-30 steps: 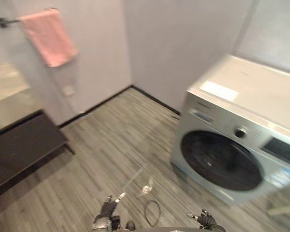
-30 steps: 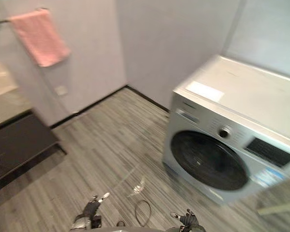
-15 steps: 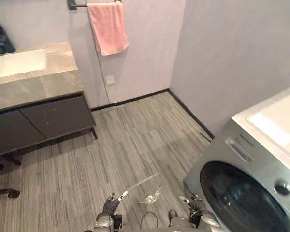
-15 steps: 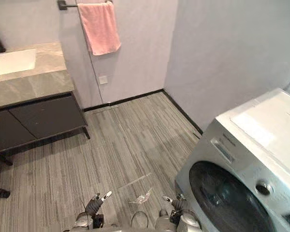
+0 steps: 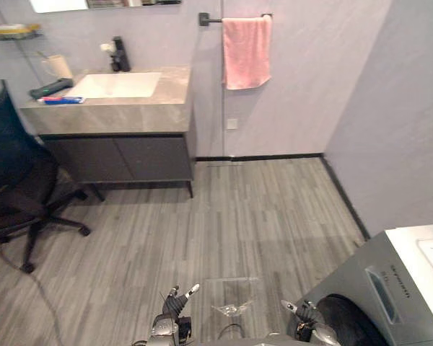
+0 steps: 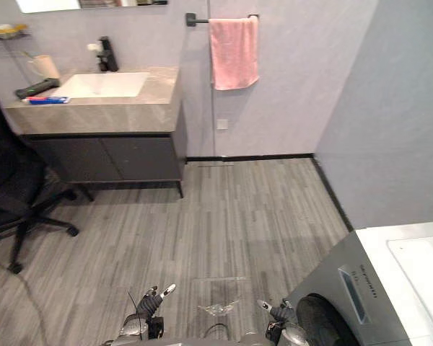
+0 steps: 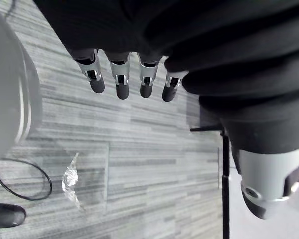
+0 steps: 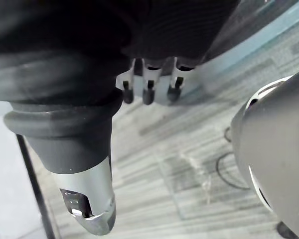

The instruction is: Pick up the laundry basket with both hands and put the clothes into the washing machine.

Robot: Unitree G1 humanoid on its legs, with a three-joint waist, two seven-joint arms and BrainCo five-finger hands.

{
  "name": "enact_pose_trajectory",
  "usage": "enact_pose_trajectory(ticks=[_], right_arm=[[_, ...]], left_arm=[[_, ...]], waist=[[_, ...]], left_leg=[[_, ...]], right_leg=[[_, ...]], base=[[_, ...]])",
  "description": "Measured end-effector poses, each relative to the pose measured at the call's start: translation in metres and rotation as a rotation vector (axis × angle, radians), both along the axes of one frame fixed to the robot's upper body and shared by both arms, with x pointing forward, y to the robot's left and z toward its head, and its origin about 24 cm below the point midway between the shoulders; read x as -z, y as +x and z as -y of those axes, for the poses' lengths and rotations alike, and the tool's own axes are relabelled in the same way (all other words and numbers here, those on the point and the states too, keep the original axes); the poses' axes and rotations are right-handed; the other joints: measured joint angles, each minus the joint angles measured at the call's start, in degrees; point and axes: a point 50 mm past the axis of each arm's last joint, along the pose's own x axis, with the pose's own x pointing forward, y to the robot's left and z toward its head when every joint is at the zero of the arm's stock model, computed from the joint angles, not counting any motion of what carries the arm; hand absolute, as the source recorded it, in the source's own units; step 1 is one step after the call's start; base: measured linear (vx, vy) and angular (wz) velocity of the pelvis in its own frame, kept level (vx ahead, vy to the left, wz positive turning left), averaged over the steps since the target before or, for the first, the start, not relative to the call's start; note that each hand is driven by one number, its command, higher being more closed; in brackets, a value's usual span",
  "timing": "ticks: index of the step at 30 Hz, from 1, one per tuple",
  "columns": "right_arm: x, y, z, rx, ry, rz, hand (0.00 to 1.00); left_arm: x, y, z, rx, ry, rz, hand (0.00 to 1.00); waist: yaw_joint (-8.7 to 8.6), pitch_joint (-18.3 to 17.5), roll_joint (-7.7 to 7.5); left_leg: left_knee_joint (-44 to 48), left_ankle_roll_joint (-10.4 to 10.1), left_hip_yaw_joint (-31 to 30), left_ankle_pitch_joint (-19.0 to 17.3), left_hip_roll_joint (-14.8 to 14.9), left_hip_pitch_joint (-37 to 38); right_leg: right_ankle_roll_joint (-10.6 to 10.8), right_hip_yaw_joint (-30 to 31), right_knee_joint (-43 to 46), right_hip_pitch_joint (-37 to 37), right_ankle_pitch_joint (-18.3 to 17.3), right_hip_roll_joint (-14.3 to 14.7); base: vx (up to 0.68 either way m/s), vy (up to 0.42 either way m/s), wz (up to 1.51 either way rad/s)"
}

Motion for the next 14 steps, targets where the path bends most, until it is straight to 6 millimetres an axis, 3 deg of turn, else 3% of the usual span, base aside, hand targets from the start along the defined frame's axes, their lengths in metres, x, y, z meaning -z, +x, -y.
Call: enact_pose_trajectory(ticks=[2,4,6,8,14], right_arm=[[0.001,-0.001,-0.001,-0.002,0.001,-0.007,0.0],[0.003,-0.007,-0.002,-0.004,0.005,-0.023,0.0],[0.007,-0.023,-0.002,0.0,0.008,-0.064,0.0],[0.009,-0.033,0.001,0.025,0.016,-0.084,0.0],[0.01,-0.037,0.002,0.007,0.022,-0.102,0.0]], left_arm=[[0.001,-0.003,-0.003,-0.003,0.01,-0.009,0.0],[0.002,-0.007,-0.01,-0.003,0.031,-0.019,0.0],[0.003,-0.012,-0.011,0.01,0.038,-0.033,0.0],[0.003,-0.013,-0.012,0.022,0.044,-0.039,0.0],[0.005,-0.016,-0.015,0.103,0.067,-0.065,0.0]], waist=[[0.22,-0.16,-0.15],[-0.1,-1.16,-1.32],[-0.08,-2.22,-1.12],[-0.26,-2.3,-1.18],[-0.4,-3.33,-1.11]], left_leg=[[-8.77,0.28,0.47,0.01,-1.43,3.3],[-15.32,0.85,0.27,3.68,-3.39,5.13],[-21.25,1.1,-0.04,6.92,-4.79,6.41],[-24.57,1.38,-1.26,8.71,-5.72,7.22],[-29.38,1.92,-4.91,12.2,-7.5,8.19]], right_leg=[[1.8,1.01,0.81,-0.8,-1.06,-0.4],[2.93,4.85,-1.17,-1.0,-0.28,0.21],[3.52,5.64,-4.12,-0.79,1.26,0.06],[3.71,6.15,-5.65,-0.39,2.14,0.16],[3.8,6.69,-7.31,0.13,3.9,0.19]], base=[[-0.14,0.074,0.39],[-0.12,0.076,0.21],[-0.05,0.105,0.2],[-0.01,0.088,0.23],[0.04,0.033,0.29]])
